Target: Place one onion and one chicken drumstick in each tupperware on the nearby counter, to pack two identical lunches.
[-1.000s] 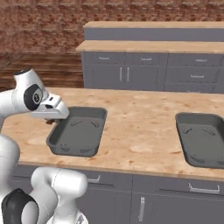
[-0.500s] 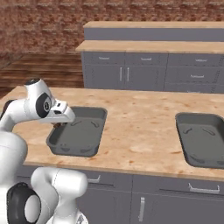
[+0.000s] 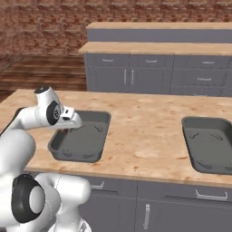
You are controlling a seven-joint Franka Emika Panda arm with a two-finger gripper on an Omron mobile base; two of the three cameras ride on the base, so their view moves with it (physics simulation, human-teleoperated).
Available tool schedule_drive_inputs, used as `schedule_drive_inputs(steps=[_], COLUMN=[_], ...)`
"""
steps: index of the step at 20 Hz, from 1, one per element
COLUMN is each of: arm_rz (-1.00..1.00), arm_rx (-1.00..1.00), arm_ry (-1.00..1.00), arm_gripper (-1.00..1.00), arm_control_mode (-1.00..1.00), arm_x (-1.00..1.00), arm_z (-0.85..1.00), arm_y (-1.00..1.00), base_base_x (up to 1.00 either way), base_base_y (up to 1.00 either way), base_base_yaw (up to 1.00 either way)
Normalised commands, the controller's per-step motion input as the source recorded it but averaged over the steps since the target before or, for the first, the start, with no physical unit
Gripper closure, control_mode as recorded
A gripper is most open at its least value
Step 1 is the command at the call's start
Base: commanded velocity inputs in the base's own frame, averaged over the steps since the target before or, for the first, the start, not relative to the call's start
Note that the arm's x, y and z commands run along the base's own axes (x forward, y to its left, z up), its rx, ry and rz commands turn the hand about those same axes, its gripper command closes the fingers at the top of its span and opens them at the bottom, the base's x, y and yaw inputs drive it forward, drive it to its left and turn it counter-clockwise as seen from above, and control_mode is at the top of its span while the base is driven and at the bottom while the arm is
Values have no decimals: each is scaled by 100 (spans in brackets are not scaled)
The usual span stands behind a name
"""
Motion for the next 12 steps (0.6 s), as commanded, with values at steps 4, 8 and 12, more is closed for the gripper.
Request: schedule_drive_inputs(steps=[4,8,12], arm_rz=[3,1,1], arm_rx=[0,0,0], arm_ry=[0,0,0], arm_gripper=[100,100,100], arm_control_mode=[-100,-100,-100], arm_x=[44,48,48], arm_z=[-50,-43,-36], arm_y=[3,1,0], base_base_x=[0,0,0], base_base_y=[0,0,0], base_base_yaw=[0,0,0])
